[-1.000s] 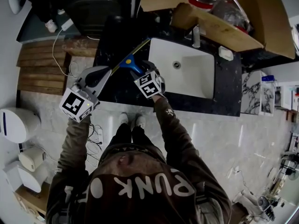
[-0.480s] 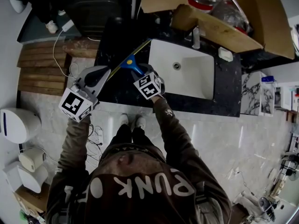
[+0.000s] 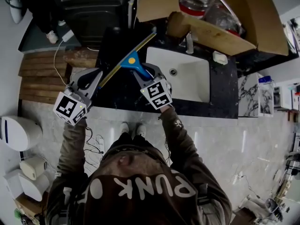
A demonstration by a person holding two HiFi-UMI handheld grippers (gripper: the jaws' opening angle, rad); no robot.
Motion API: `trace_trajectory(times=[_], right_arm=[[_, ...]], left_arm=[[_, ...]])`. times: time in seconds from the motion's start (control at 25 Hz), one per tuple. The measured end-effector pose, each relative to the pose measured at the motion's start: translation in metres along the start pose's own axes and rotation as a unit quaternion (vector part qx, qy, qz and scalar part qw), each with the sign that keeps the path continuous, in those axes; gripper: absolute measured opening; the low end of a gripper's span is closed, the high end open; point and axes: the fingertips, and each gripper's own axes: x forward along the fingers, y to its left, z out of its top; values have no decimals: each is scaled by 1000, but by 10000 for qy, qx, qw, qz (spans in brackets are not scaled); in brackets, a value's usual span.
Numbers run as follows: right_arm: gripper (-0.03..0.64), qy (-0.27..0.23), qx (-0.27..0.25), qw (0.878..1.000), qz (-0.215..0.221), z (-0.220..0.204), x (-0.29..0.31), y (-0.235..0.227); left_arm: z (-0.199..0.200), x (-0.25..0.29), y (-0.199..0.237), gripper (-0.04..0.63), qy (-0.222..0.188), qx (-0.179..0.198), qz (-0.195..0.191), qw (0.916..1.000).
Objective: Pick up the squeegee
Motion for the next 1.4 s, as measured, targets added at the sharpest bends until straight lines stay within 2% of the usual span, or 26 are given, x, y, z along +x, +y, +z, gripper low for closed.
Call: trace_trajectory(times=[0.32,0.56,0.76,1.4], right_arm=[[143,-866,-526,9946,-235,94,-80,-8],[143,-1347,-603,9885,-331,133,-122,-13],[144,-1619,-639,9841,-363,147,-136,-16],[143,-1773,-735,9799,-538,151,-147,-25]], left_arm=[[48,-13,6,3,-192,310,106,9993],[79,-18,3,3,-330,443,112,9984],[86,-15,-2,3,-339,463,47,9983],[88,-10,-9,3,-319,486,50,9983]])
